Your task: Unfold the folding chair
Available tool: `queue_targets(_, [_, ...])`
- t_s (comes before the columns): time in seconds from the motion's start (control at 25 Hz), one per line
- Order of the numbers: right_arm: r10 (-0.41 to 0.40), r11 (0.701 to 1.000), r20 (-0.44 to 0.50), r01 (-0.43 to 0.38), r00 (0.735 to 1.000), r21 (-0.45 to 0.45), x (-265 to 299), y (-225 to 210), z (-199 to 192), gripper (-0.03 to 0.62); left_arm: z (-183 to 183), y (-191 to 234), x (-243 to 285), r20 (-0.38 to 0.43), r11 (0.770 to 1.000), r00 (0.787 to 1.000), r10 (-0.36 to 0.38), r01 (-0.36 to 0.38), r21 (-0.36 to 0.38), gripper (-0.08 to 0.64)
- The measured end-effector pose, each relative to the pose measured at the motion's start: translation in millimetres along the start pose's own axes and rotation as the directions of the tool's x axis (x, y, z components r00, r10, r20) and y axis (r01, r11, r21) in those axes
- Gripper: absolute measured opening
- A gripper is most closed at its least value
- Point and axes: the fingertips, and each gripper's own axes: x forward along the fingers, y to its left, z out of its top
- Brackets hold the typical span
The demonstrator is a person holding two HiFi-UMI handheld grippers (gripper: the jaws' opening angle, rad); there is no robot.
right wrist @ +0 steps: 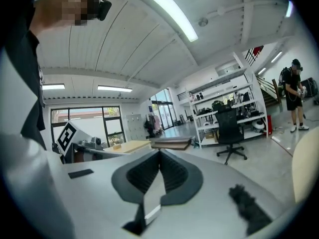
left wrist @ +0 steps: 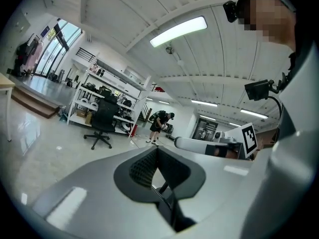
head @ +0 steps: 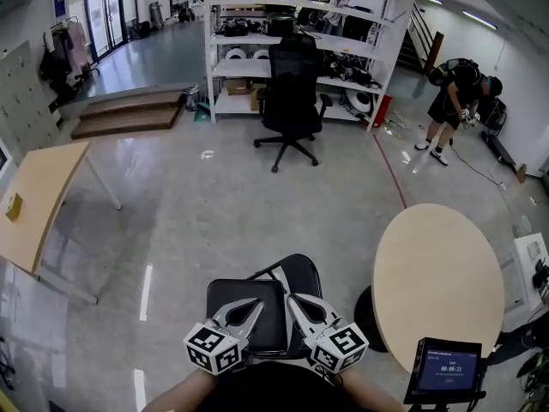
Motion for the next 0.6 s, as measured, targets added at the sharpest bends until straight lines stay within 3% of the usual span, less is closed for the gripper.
queue_targets(0.6, [-0.046, 0.999, -0.044, 0.047, 0.998, 0.021, -9, -10, -20, 0.005, -19, -3, 15, -0.043, 0.999, 0.998, -0.036, 0.034, -0.039, 0.005])
